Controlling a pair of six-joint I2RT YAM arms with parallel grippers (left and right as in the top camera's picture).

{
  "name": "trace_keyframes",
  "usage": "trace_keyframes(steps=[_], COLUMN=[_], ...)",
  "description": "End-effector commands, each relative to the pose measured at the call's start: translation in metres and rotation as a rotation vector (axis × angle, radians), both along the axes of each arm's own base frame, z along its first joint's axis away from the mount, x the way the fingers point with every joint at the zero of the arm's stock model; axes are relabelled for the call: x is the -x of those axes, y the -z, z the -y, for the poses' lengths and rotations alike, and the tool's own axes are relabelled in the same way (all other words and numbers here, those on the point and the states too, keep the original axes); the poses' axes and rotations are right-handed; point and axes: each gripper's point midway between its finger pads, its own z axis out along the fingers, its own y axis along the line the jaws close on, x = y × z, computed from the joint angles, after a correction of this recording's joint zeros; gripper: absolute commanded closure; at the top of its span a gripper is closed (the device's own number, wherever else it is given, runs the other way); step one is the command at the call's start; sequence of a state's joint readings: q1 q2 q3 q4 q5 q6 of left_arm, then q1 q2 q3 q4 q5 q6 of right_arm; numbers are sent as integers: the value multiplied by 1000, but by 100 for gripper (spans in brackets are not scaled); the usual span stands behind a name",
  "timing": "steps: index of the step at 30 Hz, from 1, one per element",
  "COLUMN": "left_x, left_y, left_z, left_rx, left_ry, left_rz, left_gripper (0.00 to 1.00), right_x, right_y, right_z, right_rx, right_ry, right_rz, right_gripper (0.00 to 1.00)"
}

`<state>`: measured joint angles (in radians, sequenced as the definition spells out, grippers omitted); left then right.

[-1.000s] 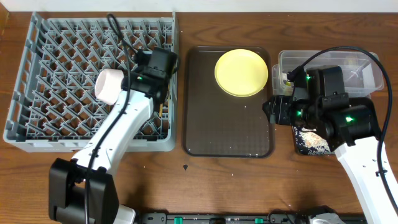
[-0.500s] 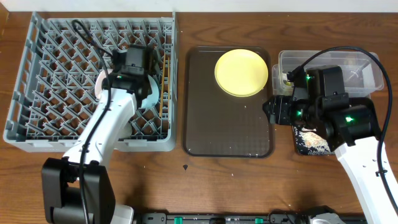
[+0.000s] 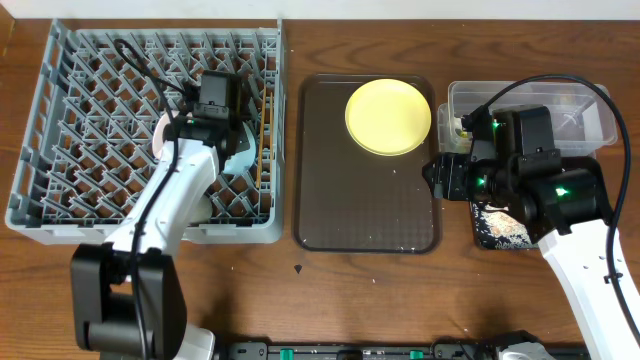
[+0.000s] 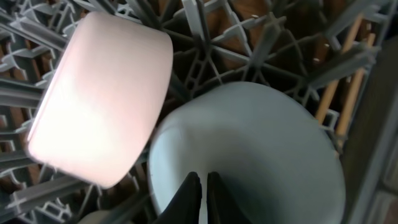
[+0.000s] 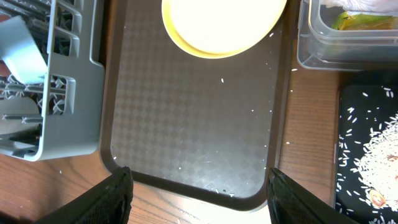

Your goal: Sort waste into correct bins and load items into the dishwasher

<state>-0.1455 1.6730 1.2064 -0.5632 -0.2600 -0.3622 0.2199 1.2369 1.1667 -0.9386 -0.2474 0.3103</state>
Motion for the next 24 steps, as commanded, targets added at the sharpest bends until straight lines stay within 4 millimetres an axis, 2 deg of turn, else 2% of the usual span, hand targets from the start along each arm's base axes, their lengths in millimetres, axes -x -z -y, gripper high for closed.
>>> trace_keyframes(steps=[1, 5, 13, 15, 16, 19, 22, 24], left_x=[-6, -16, -19, -16, -15, -8, 8, 23], left_y=[21, 26, 12, -1, -9, -45, -82, -105], left_z=[2, 4, 4, 4, 4, 3, 1, -1], left_rx=[15, 7, 1, 4, 6, 13, 20, 25], left_ry=[4, 26, 45, 46, 46, 46, 45, 45], left_rz=[-24, -6, 25, 44, 55, 116, 182, 217], left_gripper=[92, 92, 90, 83, 76, 61, 49, 46], right_x=[-2, -1, -2, -2, -2, -2, -2, -2], right_y=[1, 1, 1, 1, 1, 1, 1, 1], right_z=[2, 2, 2, 2, 2, 2, 2, 2], right_rx=[-3, -3, -4, -4, -4, -4, -4, -4], right_ry=[7, 7, 7, 7, 7, 7, 7, 7], right_rz=[-3, -5, -2, -2, -2, -2, -2, -2], right_gripper=[33, 33, 32, 32, 32, 33, 33, 33])
